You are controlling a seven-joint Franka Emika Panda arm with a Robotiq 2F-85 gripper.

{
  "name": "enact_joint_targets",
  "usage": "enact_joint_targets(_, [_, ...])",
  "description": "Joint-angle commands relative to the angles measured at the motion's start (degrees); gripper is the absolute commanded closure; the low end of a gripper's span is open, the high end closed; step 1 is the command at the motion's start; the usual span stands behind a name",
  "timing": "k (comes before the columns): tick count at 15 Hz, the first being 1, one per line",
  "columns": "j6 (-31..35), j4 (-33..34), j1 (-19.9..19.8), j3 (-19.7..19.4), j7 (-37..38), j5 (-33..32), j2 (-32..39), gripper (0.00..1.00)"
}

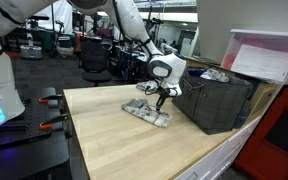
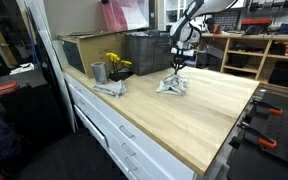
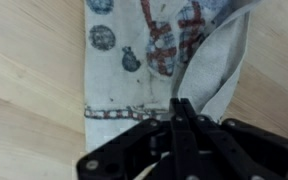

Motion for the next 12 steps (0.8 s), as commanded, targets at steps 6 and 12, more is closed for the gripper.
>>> enact_joint_targets(6, [0.33, 4.87, 4.17, -2.92, 7.95, -3.25, -0.01, 0.99])
enact_joint_targets(12, [-0.16, 7.78, 6.48, -3.35, 12.45, -5.37, 0.85, 0.99])
